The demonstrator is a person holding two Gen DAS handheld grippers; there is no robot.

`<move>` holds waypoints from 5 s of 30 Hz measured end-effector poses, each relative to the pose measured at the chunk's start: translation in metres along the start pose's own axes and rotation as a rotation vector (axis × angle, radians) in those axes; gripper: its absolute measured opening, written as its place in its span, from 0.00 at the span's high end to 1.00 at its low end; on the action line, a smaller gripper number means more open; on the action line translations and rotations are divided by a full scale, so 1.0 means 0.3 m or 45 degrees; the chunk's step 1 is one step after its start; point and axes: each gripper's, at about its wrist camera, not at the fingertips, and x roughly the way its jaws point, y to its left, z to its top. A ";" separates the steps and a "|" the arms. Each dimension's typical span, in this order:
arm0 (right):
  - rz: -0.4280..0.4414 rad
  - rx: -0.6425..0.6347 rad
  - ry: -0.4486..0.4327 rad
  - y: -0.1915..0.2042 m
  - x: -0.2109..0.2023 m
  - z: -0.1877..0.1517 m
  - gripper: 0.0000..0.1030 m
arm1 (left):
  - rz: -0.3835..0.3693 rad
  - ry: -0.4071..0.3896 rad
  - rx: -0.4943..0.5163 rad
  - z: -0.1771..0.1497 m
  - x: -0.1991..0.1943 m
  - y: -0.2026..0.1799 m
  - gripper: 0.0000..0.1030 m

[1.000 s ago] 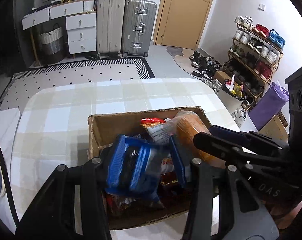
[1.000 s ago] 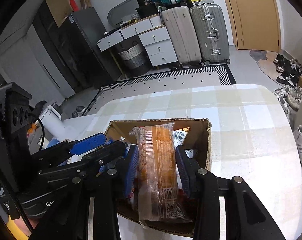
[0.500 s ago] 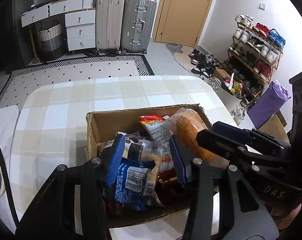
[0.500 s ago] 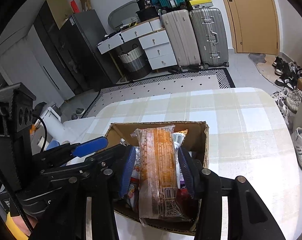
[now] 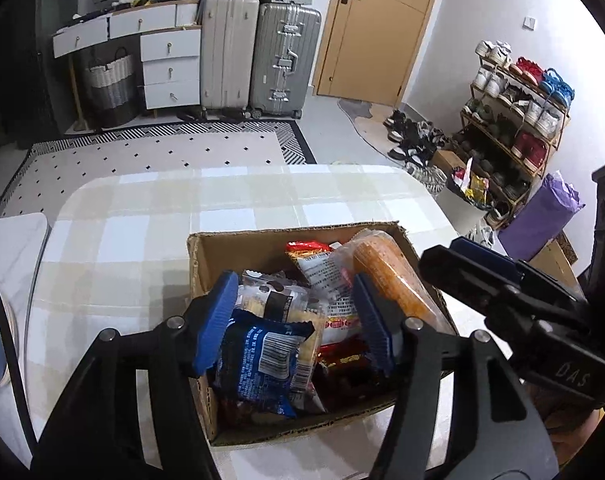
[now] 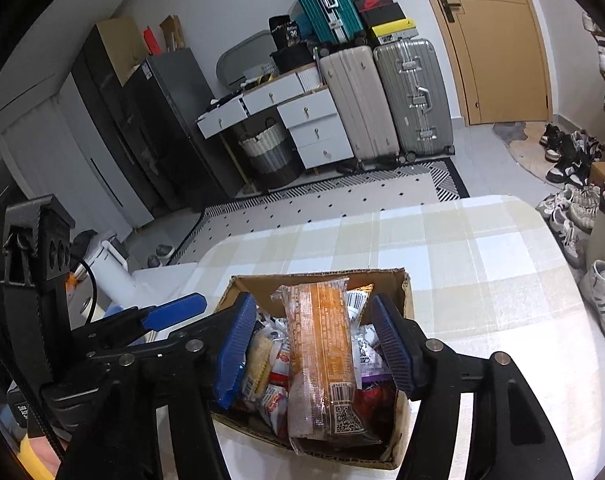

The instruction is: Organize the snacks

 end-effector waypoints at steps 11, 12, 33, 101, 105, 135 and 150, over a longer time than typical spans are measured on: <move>0.013 -0.062 -0.085 0.062 -0.127 -0.003 0.37 | 0.001 -0.081 0.009 -0.026 -0.142 -0.028 0.44; 0.017 -0.066 -0.094 0.069 -0.140 -0.007 0.36 | 0.003 -0.087 0.015 -0.027 -0.157 -0.037 0.43; 0.016 -0.192 -0.278 0.227 -0.545 -0.244 0.30 | 0.039 -0.296 0.001 -0.221 -0.675 -0.163 0.22; -0.174 -0.225 -0.381 0.041 -0.502 -0.659 0.01 | 0.309 -0.375 -0.039 -0.695 -0.520 0.035 0.00; -0.173 -0.227 -0.388 0.043 -0.509 -0.663 0.01 | 0.297 -0.375 -0.037 -0.696 -0.513 0.031 0.00; -0.166 -0.222 -0.375 0.059 -0.528 -0.697 0.01 | 0.312 -0.373 -0.057 -0.723 -0.508 0.024 0.00; -0.160 -0.213 -0.373 0.061 -0.524 -0.696 0.01 | 0.313 -0.366 -0.058 -0.732 -0.513 0.022 0.00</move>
